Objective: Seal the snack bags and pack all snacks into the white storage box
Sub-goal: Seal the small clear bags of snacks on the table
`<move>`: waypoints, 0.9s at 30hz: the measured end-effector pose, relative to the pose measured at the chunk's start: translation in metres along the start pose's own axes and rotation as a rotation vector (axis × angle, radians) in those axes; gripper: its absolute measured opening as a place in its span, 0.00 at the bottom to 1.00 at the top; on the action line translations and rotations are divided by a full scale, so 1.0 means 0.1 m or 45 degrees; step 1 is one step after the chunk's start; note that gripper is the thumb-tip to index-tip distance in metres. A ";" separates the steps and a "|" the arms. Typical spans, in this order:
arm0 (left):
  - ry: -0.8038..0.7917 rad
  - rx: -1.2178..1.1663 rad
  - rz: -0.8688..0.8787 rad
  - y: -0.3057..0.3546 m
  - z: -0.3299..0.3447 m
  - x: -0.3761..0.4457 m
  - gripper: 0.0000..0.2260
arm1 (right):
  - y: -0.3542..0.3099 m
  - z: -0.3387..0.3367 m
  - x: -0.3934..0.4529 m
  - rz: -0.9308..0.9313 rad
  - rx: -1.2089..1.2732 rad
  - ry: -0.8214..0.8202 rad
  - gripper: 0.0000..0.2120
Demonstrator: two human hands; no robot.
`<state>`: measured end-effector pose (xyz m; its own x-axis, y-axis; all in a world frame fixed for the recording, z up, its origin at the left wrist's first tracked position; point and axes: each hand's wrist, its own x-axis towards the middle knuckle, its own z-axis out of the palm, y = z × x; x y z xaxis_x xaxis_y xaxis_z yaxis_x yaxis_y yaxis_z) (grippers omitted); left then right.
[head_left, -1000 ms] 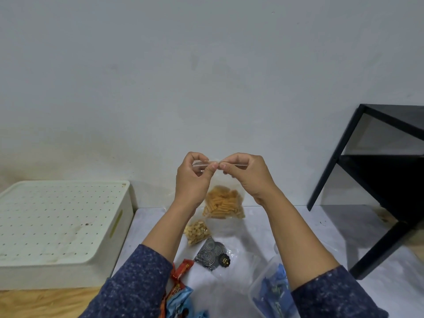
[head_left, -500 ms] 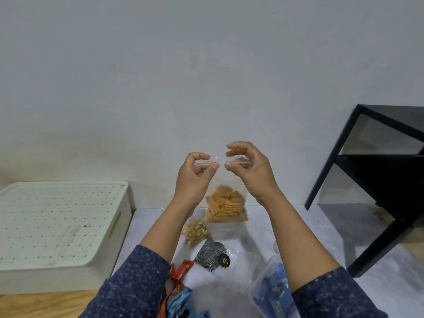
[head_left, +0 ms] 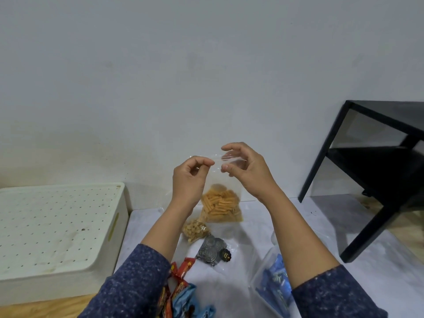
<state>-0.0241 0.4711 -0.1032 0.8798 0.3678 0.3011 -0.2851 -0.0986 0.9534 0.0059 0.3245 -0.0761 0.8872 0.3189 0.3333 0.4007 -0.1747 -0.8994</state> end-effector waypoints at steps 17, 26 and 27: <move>-0.521 0.156 -0.078 -0.60 0.05 0.14 0.11 | 0.62 0.01 -0.09 0.335 -0.134 0.254 0.12; -0.367 0.389 -0.212 -1.45 0.73 0.49 0.09 | 1.66 -0.25 0.41 0.588 -0.117 0.222 0.12; -0.340 0.435 -0.231 -1.56 0.80 0.53 0.09 | 1.79 -0.26 0.47 0.616 -0.119 0.200 0.13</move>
<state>0.0977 0.4322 -0.2348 0.9837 0.1607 0.0800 -0.0151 -0.3700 0.9289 0.1257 0.2838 -0.2140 0.9969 0.0385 -0.0693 -0.0514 -0.3524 -0.9344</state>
